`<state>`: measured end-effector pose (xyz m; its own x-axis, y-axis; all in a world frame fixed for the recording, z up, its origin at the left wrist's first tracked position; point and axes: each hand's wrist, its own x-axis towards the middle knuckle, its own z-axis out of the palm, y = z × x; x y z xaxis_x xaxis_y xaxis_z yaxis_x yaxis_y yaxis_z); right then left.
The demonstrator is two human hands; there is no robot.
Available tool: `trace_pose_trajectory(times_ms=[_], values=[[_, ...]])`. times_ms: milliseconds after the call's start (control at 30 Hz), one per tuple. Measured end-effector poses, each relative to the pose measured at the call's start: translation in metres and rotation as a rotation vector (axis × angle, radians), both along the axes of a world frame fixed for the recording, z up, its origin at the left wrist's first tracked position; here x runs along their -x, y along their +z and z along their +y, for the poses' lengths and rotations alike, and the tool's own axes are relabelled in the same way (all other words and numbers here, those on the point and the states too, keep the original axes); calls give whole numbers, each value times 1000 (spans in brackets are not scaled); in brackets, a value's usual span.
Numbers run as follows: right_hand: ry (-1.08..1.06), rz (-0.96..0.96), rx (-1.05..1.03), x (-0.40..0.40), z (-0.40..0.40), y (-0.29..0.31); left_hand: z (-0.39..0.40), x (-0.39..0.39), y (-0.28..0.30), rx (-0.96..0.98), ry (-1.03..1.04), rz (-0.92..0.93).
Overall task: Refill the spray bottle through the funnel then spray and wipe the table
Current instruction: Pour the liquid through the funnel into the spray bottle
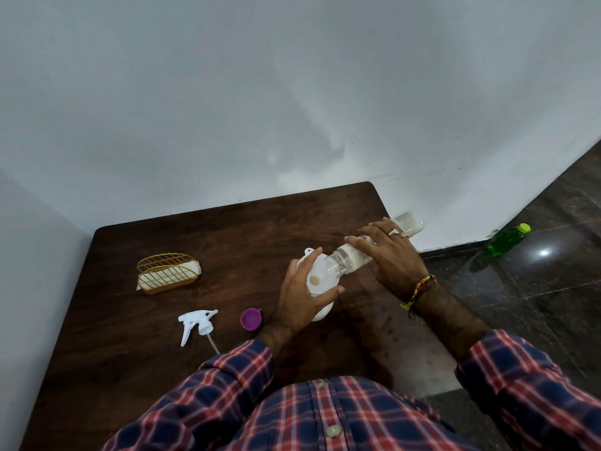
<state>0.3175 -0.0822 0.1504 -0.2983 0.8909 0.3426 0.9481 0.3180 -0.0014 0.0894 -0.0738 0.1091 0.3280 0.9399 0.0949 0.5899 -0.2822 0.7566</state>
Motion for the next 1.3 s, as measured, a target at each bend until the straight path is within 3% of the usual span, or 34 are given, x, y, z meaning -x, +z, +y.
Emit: trace_pose_trajectory(times_ms=[200,433,633,833,900,1000,1133,1300], values=[[-82,167,91,5,-11,-5,-2,3,2,9,-9,-39],[-237,574,199,17,-31,-19,-5,7,13,53,-28,-75],[-345,954,168,31,-47,-27,-8,10,21,75,-47,-193],[-444,1112,39,56,-72,-34,-24,32,14,147,112,-333],[-473,1142,10,64,-83,-37,-31,45,3,127,257,-253],[-502,1173,11,72,-97,-41,-30,71,-20,224,359,18],[-589,1242,-27,79,-108,-43,-25,104,-47,444,156,458],[-601,1219,-4,86,-124,-43,-23,114,-60,458,34,610]])
